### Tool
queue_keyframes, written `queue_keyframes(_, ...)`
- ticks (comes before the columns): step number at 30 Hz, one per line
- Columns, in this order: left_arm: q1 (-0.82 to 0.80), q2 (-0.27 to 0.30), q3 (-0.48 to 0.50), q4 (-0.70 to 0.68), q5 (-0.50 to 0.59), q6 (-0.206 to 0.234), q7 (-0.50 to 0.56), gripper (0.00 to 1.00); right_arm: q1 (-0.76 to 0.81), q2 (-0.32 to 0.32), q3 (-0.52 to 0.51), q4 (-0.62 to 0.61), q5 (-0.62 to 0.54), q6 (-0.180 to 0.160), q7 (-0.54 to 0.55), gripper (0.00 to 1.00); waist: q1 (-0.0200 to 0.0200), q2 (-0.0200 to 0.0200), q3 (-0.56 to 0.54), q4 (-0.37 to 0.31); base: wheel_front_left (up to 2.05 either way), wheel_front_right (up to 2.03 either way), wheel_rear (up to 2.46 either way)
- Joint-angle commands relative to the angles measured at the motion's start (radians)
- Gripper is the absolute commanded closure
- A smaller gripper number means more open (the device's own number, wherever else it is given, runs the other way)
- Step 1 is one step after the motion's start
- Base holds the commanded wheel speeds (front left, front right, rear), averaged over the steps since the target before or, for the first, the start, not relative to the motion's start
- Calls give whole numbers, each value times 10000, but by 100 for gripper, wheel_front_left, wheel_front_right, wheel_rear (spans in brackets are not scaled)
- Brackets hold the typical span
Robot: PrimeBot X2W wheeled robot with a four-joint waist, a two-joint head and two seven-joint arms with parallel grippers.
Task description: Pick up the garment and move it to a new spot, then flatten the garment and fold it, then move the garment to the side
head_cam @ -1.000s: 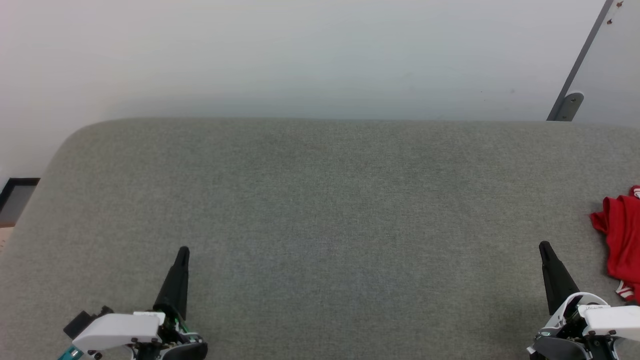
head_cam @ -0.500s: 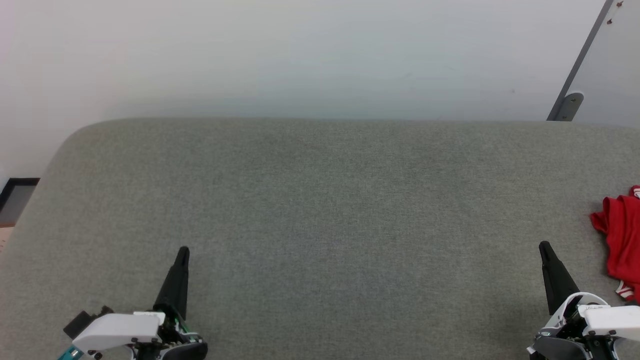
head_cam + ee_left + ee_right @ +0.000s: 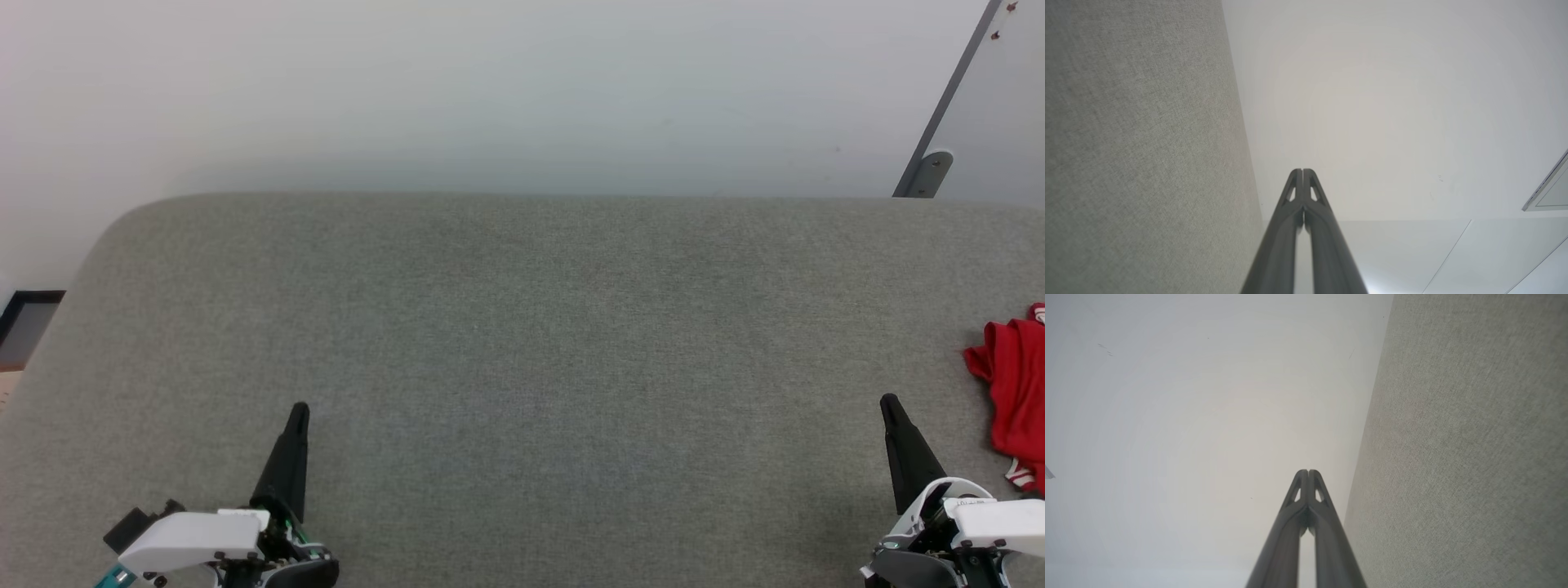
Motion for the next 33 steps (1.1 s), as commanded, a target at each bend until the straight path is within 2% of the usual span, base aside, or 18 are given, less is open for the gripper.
queue_keyframes(1,-96,8,19,6,-23,-32,27,100,-28,32,3,2,41,-10,25,100,0,0,0,0,0,0,0)
queue_keyframes(33,-95,8,14,5,-29,-32,21,100,-28,33,4,2,41,-10,24,100,0,0,0,0,0,0,0)
